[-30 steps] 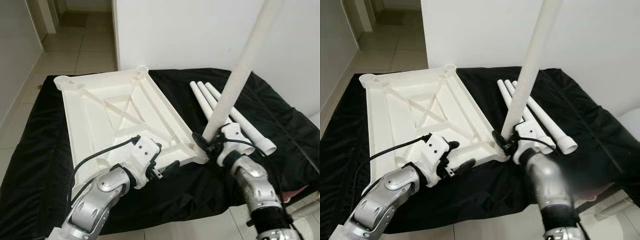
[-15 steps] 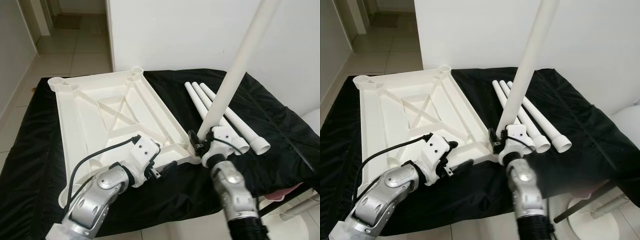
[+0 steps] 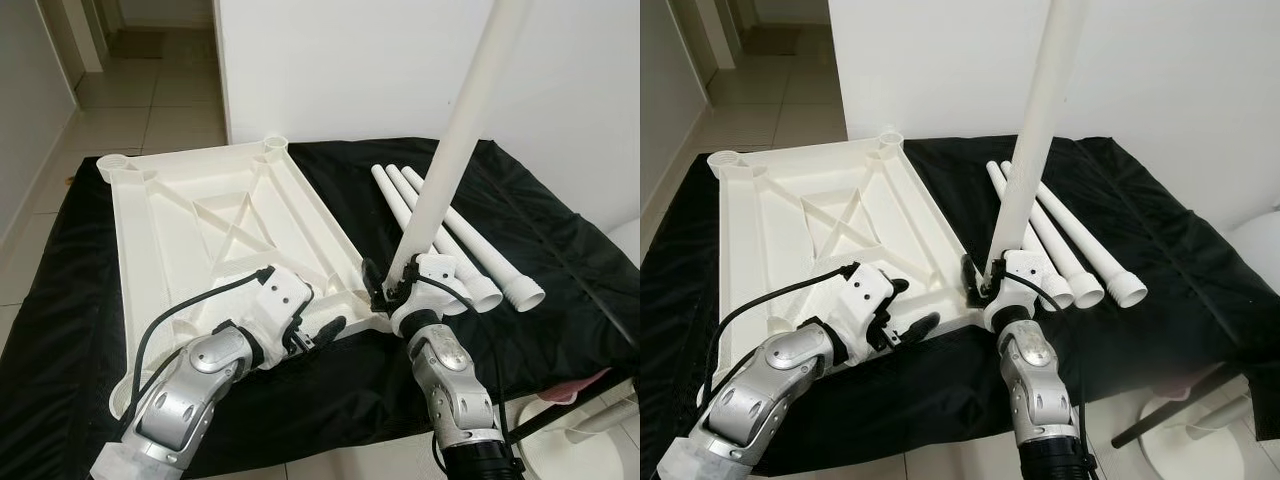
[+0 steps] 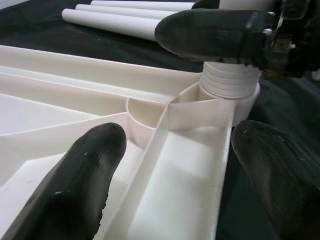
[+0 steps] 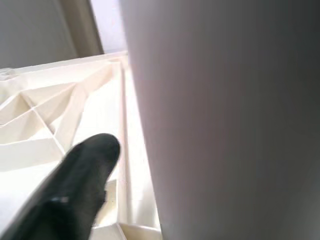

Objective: Building children table

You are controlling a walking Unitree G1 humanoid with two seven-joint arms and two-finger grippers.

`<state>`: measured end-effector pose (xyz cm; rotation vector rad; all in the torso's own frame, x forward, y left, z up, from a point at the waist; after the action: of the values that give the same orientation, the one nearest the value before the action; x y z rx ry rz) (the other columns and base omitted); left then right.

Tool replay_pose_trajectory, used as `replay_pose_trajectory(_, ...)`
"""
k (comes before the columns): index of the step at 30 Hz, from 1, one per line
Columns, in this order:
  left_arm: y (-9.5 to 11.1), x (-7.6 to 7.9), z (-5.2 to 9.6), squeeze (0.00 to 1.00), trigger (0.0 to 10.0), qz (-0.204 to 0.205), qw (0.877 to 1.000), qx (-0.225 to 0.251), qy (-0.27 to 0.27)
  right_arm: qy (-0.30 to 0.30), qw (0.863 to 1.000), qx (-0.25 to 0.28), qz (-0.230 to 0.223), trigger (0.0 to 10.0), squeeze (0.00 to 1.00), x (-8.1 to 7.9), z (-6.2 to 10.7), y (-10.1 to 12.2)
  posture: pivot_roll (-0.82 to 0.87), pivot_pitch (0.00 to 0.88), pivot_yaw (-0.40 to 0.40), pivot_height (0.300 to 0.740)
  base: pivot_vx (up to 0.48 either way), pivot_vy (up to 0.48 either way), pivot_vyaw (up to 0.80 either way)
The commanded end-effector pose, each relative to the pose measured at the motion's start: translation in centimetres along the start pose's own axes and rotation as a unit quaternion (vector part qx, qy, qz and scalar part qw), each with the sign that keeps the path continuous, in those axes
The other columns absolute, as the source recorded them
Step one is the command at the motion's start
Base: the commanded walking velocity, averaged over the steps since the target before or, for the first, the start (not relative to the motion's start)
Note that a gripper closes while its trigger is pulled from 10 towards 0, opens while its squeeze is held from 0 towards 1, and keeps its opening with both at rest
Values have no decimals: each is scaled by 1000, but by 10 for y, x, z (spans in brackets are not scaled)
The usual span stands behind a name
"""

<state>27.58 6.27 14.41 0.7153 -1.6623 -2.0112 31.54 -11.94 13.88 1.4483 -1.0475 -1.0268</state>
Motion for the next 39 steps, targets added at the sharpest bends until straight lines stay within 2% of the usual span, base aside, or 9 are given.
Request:
replay_pose_trajectory(1, -1, -4, -2, 0, 10000, -4, 1000, 0, 27, 19, 1000, 14, 10, 10000, 1000, 4, 1, 8, -39, 7, -41, 740, 0, 0, 0)
replay_pose_trajectory(9, -3, -3, 0, 0, 10000, -2, 1000, -3, 28, 78, 997, 19, 24, 10000, 1000, 16, 8, 17, -38, 15, -42, 740, 0, 0, 0)
replay_pose_trajectory(10, -4, -5, 1, 0, 10000, -2, 1000, -4, 29, 105, 994, 15, 32, 10000, 0, 16, 10, 17, -40, 25, -43, 740, 0, 0, 0)
replay_pose_trajectory(16, -4, -8, 4, 0, 10000, -4, 1000, -5, 31, 153, 987, 4, 44, 10000, 0, 18, 14, 16, -40, 31, -43, 740, 0, 0, 0)
replay_pose_trajectory(21, -1, -16, 7, 0, 10000, -5, 999, -5, 40, 245, 965, -29, 85, 9569, 0, 37, 21, 9, -38, 43, -40, 740, 0, 0, 0)
replay_pose_trajectory(22, 0, -15, 6, 0, 10000, -5, 999, -4, 38, 248, 964, -33, 90, 5412, 0, 40, 20, 9, -42, 44, -32, 740, 0, 0, 0)
replay_pose_trajectory(27, 1, -10, 4, 0, 10000, -4, 1000, -2, 29, 253, 962, -45, 96, 3765, 0, 48, 19, 8, -45, 43, -32, 740, 0, 0, 0)
replay_pose_trajectory(29, 0, -8, 2, 0, 10000, -5, 1000, -2, 24, 260, 958, -58, 104, 0, 0, 54, 19, 4, -51, 45, -29, 740, 0, 0, 0)
replay_pose_trajectory(39, 1, -10, 2, 0, 10000, -4, 1000, -2, 26, 263, 957, -71, 98, 0, 0, 60, 19, -5, -48, 47, -29, 740, 0, 0, 0)
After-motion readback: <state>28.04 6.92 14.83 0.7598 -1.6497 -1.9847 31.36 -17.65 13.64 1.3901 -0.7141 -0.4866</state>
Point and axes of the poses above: a point about 5 cm out from each wrist's last joint towards the gripper, its own z axis pointing back from the gripper into the wrist, its own y axis along the axis of the wrist's last joint, x = y × z, the point moved 2 cm from there along -z, pointing out of the wrist towards the gripper, and after that the axes turned 2 degrees about z, right-handed, at the moved point
